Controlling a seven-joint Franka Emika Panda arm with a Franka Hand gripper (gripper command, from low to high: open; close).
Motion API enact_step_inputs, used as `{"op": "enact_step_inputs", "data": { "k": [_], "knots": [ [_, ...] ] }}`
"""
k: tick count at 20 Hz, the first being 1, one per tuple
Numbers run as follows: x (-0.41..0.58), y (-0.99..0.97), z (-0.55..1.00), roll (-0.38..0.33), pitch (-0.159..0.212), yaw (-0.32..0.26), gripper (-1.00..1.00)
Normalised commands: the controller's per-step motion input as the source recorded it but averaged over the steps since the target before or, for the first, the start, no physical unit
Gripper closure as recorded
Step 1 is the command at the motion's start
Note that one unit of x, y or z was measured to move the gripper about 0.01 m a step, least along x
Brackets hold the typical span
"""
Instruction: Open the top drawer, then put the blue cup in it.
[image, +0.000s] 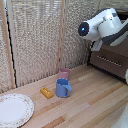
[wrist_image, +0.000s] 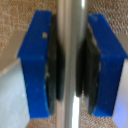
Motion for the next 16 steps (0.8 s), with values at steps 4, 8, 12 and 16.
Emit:
{"op": "enact_step_inputs", "data": {
  "k": [4, 8, 12, 16],
  "knots": [
    [0.167, 0.24, -0.01, -0.010, 0.023, 0.074, 1.00],
    [0.063, 0.10, -0.03, 0.000, 0.000, 0.021, -1.00],
    [0.000, 0.28, -0.10, 0.000, -0.011, 0.069, -1.00],
    [-0.010, 0.55, -0.04, -0.002, -0.008, 0.114, -1.00]
  ]
}}
